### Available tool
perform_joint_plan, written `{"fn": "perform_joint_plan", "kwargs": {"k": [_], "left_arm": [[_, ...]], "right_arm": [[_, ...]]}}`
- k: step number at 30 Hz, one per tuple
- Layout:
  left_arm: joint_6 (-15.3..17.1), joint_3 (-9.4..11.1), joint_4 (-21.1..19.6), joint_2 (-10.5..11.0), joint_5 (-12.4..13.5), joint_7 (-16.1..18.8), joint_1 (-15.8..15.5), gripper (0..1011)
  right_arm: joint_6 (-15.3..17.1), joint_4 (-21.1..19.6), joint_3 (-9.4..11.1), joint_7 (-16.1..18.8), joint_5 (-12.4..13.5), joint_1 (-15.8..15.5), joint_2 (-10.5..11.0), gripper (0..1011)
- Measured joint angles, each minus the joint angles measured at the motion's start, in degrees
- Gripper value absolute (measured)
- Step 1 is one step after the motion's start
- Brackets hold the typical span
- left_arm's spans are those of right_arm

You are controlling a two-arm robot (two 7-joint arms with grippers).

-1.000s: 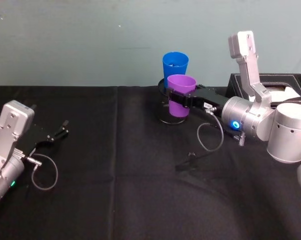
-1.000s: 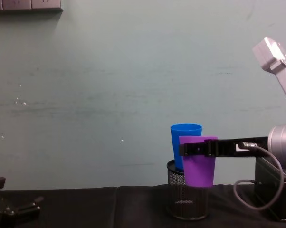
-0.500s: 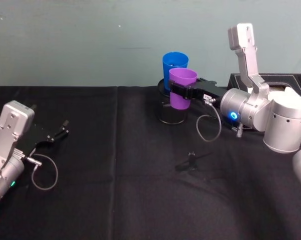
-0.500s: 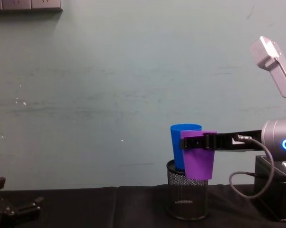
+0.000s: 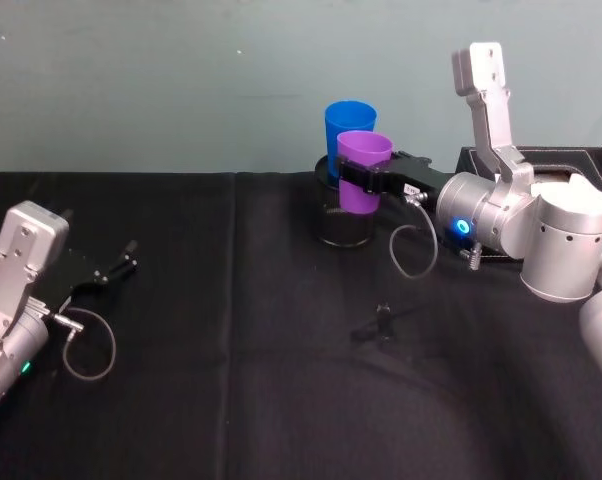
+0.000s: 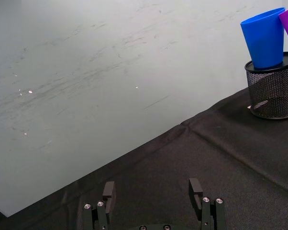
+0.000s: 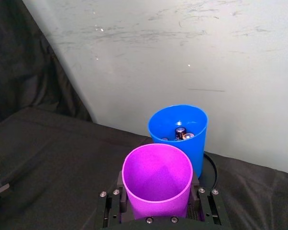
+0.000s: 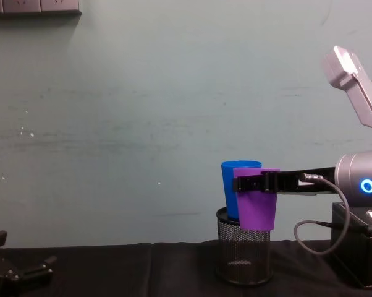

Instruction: Pick up one cup with a gripper and tap it against the other cup.

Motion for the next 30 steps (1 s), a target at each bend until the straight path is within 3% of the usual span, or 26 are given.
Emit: {"fn": "perform_joint_plan", "kwargs": {"k": [30], "left_arm": [[0.0, 0.0, 0.0, 0.0, 0.0, 0.0, 0.0, 1000]], "right_arm": [[0.0, -0.15, 0.05, 0.03, -0.1, -0.04, -0.01, 726]]}}
